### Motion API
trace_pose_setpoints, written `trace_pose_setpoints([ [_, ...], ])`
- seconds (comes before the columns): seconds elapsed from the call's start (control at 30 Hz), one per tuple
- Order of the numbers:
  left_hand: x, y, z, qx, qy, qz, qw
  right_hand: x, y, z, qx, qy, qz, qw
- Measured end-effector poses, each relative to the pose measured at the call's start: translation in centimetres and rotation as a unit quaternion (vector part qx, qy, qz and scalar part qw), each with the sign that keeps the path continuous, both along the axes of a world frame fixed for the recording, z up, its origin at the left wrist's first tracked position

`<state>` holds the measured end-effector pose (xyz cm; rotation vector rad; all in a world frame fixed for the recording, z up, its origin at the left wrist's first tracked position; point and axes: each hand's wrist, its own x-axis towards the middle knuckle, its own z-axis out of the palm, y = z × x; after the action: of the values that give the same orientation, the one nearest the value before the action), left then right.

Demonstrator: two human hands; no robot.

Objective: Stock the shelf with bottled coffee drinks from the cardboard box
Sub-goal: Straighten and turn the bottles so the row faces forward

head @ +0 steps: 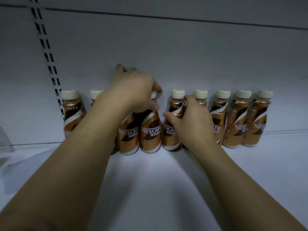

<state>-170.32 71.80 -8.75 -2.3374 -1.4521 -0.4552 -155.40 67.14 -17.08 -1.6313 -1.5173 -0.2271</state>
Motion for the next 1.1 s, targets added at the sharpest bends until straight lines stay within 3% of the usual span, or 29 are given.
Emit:
trace_pose_setpoints([
  [0.33, 0.4, -0.8, 0.0, 0.023, 0.031, -0.006, 0.999, -0.5, 0.1, 0.1, 0.003, 0.015, -0.017, 1.000],
  [0.57, 1.4, -1.0, -0.2, 0.019, -0.065, -0.112, 0.991, 0.2, 0.0, 0.2, -0.013, 0.074, 0.060, 0.995],
  [0.73, 2.1, -0.9, -1.4, -0.010, -0.067, -0.156, 0.985, 0.7, 0.1, 0.3, -0.035, 0.108, 0.105, 0.988],
  [1.0, 0.7, -1.3, -0.5, -0.078, -0.010, -0.083, 0.994, 1.0, -0.6, 0.4, -0.030, 0.046, 0.089, 0.994],
  [1.1, 0.1, -1.5, -0.4, -0.083, -0.025, -0.069, 0.994, 1.1, -1.0, 0.5, -0.051, 0.016, 0.074, 0.996],
])
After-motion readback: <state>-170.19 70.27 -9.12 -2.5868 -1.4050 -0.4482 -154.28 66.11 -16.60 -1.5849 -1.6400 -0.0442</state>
